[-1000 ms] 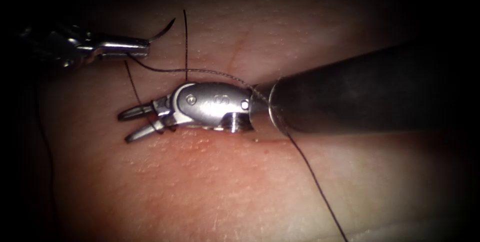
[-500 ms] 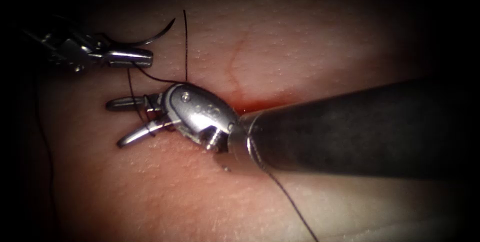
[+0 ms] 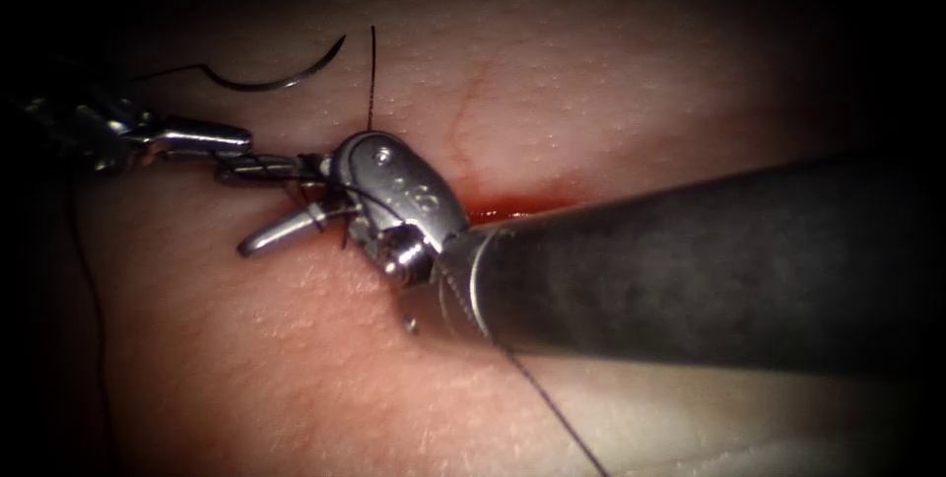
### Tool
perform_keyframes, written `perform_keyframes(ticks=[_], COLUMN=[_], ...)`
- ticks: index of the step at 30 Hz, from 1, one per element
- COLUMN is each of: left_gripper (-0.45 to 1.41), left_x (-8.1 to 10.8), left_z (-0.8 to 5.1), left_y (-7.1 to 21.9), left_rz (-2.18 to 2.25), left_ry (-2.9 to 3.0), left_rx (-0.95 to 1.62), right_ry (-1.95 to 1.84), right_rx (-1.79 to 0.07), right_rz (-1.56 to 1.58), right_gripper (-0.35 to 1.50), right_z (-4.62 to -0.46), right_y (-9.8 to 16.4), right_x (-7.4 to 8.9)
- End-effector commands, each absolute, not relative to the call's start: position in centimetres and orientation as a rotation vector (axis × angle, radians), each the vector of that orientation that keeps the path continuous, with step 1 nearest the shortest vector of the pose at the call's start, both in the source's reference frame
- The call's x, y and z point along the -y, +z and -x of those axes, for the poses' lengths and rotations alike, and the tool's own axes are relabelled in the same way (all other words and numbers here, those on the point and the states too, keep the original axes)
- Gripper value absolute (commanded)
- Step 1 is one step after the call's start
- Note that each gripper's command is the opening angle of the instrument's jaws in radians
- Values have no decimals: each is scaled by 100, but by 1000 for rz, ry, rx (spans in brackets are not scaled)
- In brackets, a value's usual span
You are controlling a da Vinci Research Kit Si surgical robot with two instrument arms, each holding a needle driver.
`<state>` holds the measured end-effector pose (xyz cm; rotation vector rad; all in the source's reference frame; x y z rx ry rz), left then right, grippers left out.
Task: Wound Closure
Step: Wrap the thread around the right gripper twice counter-clockwise.
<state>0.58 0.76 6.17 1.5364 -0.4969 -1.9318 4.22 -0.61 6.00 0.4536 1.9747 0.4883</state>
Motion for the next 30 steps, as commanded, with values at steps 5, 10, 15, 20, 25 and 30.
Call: perform_keyframes(ticks=[5, 10, 15, 20, 25, 30], left_gripper=[-45, -45, -45, -45, -45, -45], left_x=[-70, -61, -51, -42, -44, -45], left_z=[-52, -51, -49, -50, -57, -61], left_y=[626, 631, 635, 637, 629, 625], left_rz=[-1523, -1502, -1464, -1462, -1635, -1820], left_ry=[-1930, -1953, -1979, -1986, -1962, -1921], left_rx=[510, 520, 542, 538, 471, 419], right_ry=[569, 685, 724, 750, 749, 720], right_rx=[-1979, -1979, -1979, -1976, -1973, -1974], right_rz=[-406, -343, -325, -317, -322, -332], right_gripper=[29, 27, 15, 9, 9, 12], right_z=[-425, -420, -419, -413, -407, -408], right_y=[601, 599, 596, 592, 592, 591], right_x=[56, 48, 44, 37, 40, 44])
